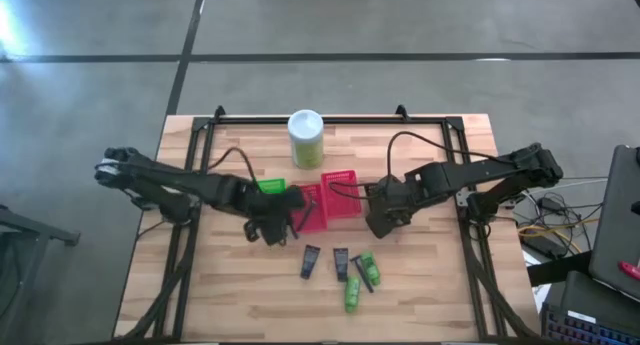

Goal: Pick & Place Travel size toiletries
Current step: Put the blue razor into the left orange bin

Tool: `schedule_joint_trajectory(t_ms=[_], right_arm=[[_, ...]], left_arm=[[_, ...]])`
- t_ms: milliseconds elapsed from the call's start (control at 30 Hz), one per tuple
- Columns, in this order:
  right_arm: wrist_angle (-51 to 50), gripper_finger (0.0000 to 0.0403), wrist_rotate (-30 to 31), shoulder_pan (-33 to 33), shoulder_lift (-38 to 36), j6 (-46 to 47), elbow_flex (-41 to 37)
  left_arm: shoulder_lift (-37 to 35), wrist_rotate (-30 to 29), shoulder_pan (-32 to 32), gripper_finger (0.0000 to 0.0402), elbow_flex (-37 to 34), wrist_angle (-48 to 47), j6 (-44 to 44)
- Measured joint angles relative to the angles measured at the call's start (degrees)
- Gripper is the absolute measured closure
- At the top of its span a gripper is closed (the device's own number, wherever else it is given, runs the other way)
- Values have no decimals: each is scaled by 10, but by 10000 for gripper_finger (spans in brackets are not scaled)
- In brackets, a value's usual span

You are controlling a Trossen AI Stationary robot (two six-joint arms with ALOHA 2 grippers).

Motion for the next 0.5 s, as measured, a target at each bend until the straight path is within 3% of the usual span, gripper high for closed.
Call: schedule_joint_trajectory(t_ms=[167,367,500], right_arm=[[0,130,26,1,-21,11,0],[-2,122,48,1,-54,24,0],[-3,116,57,1,-66,33,0]], left_arm=[[18,40,40,359,-5,47,43],[40,51,79,359,-40,123,83],[80,51,103,358,-44,127,126]])
